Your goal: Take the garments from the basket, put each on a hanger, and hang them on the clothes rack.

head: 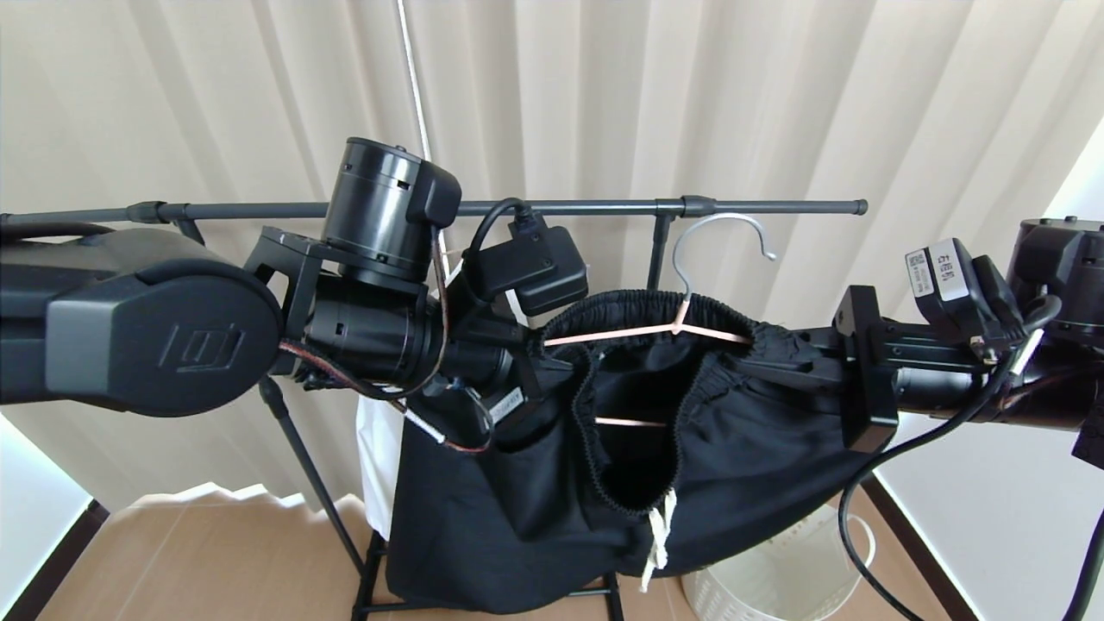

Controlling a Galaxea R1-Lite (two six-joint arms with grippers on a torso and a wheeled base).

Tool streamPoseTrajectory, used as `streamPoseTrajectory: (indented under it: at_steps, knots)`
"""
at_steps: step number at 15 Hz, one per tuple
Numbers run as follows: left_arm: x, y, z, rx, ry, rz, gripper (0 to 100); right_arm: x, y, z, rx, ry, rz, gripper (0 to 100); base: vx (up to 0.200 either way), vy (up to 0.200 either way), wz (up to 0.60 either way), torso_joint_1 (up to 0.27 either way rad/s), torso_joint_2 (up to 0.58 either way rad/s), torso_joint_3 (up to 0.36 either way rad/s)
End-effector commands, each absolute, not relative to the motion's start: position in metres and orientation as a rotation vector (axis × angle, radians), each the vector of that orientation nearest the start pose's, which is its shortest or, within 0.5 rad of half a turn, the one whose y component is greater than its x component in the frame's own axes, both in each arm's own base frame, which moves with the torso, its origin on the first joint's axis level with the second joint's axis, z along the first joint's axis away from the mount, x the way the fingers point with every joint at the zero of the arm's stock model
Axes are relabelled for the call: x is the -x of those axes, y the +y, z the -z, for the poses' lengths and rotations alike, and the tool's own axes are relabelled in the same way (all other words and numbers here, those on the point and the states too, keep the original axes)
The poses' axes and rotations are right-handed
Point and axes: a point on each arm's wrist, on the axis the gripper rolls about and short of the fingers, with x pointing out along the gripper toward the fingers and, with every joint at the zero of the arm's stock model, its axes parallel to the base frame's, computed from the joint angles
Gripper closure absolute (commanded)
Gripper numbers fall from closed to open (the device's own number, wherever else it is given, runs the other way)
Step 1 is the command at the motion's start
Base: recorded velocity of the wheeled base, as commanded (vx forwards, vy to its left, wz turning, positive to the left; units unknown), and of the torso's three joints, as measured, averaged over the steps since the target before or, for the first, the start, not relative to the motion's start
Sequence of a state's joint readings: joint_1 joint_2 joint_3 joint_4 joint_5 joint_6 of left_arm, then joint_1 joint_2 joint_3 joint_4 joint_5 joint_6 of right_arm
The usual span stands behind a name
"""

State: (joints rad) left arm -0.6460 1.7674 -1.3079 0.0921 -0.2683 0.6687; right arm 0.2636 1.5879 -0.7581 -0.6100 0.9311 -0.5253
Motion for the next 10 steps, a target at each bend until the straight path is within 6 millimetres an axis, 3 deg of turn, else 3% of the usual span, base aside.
streamPoseTrajectory:
  at_steps: [1,9,10]
  knots:
    - [-0.2633,-0.2065,-0.2306,-0.713,0.245,1.05,100,-0.2561,0.0875,-0.2021,0.384,-0.099,-1.214,100,0.0,0.0,0.0,0.0,0.0,0.0]
    - [-0.2622,-0.2044,-0.231,-0.71,0.238,1.044,100,-0.2543,0.087,-0.2021,0.384,-0.099,-1.213,100,0.0,0.0,0.0,0.0,0.0,0.0]
    - [-0.2622,-0.2044,-0.2312,-0.71,0.236,1.042,100,-0.2542,0.0869,-0.2017,0.385,-0.098,-1.213,0,0.0,0.0,0.0,0.0,0.0,0.0]
